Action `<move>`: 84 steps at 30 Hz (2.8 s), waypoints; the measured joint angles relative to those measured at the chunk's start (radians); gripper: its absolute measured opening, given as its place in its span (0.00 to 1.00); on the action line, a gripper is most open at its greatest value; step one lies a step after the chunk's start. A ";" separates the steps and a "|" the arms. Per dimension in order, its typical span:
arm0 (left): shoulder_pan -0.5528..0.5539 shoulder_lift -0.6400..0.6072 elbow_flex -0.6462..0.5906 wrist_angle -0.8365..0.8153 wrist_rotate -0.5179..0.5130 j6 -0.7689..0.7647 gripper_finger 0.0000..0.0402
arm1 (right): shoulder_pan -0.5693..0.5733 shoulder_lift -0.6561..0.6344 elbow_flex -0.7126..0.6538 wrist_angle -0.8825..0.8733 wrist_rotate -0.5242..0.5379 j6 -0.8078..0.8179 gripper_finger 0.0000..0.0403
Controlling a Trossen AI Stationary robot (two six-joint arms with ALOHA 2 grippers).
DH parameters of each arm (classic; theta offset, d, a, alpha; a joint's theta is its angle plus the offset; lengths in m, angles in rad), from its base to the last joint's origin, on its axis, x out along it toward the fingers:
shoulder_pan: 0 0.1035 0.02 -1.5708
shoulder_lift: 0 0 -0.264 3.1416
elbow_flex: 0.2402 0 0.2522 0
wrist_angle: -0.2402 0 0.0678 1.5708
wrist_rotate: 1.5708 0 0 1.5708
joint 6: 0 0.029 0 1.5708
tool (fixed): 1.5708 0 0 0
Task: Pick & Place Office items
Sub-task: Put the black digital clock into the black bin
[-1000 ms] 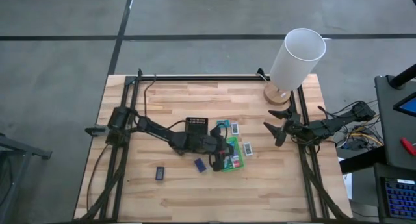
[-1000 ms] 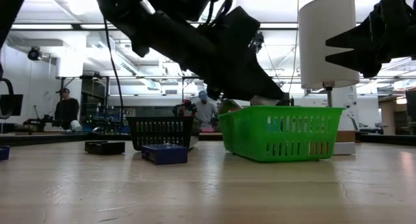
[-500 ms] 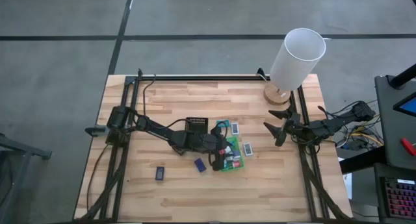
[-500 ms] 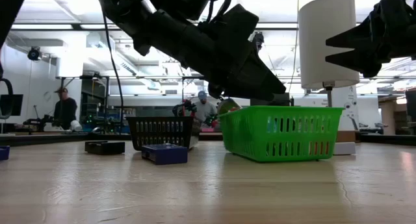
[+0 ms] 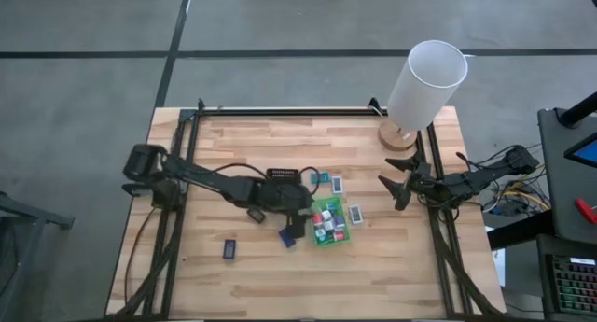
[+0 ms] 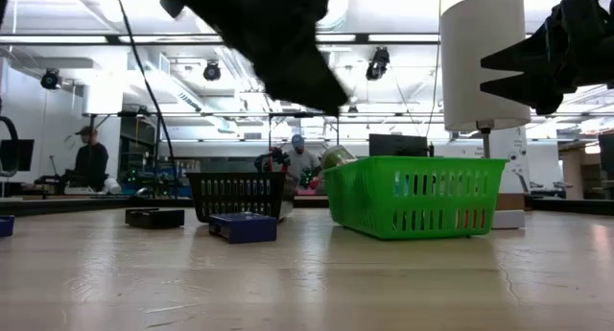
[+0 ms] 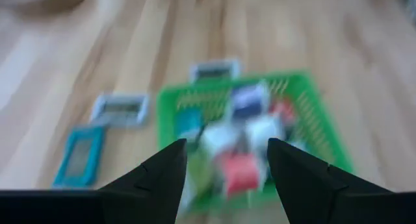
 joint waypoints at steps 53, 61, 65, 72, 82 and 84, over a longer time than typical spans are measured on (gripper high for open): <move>-0.118 -0.496 -0.490 -0.069 -0.331 -0.365 0.55 | 0.000 0.002 0.000 0.000 0.000 0.000 0.81; -0.117 -0.496 -0.490 -0.099 -0.341 -0.365 0.55 | 0.000 0.002 0.000 0.000 0.000 0.000 0.83; -0.117 -0.497 -0.491 -0.104 -0.341 -0.366 0.55 | 0.000 0.002 0.000 0.000 0.000 0.000 0.83; -0.117 -0.497 -0.491 -0.104 -0.346 -0.361 0.55 | 0.000 0.002 0.000 0.000 0.000 0.000 0.82; -0.117 -0.497 -0.492 -0.143 -0.415 -0.361 0.55 | 0.000 0.002 0.000 0.000 0.000 0.000 0.83; -0.117 -0.497 -0.492 -0.161 -0.415 -0.361 0.55 | 0.000 0.002 0.000 0.000 0.000 0.000 0.83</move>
